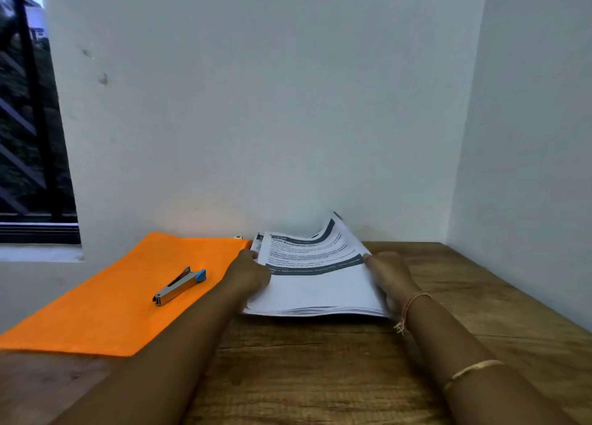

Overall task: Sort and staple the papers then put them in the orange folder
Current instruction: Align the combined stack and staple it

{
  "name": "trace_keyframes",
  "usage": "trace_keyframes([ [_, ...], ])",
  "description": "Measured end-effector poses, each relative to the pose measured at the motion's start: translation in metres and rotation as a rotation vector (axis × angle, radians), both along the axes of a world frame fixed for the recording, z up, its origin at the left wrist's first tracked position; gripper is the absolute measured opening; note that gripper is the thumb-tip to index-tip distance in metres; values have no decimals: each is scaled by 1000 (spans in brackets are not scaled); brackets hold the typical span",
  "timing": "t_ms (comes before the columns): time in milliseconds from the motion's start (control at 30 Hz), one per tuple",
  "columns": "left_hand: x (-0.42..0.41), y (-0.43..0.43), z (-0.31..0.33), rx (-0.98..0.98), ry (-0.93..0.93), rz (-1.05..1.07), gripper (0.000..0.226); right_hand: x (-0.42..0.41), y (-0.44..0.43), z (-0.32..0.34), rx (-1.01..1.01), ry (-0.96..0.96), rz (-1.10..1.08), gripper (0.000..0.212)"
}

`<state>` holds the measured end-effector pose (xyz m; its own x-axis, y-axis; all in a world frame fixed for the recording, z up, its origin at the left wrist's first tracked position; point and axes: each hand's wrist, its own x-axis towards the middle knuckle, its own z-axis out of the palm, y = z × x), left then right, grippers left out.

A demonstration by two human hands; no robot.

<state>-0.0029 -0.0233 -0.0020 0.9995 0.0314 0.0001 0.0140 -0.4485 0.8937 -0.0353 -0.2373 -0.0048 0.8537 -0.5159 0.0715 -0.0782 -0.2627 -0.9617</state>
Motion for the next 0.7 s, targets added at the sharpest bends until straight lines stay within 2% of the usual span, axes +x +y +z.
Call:
trace_keyframes([
  [167,6,7,-1,33,-78,31,53,-1,5,0,-103,69,136,15],
  [300,10,13,-6,55,-125,38,56,-6,11,2,-371,92,209,32],
  [367,14,15,-10,163,-189,10,53,-7,15,0,-511,146,237,33],
  [467,17,14,-17,442,-271,-15,44,-7,21,-2,-656,259,288,35],
  [567,17,12,-22,680,-241,-23,37,-3,23,-5,-761,361,277,50],
  [700,15,5,-24,739,-185,-89,37,-2,26,-8,-872,485,298,61],
])
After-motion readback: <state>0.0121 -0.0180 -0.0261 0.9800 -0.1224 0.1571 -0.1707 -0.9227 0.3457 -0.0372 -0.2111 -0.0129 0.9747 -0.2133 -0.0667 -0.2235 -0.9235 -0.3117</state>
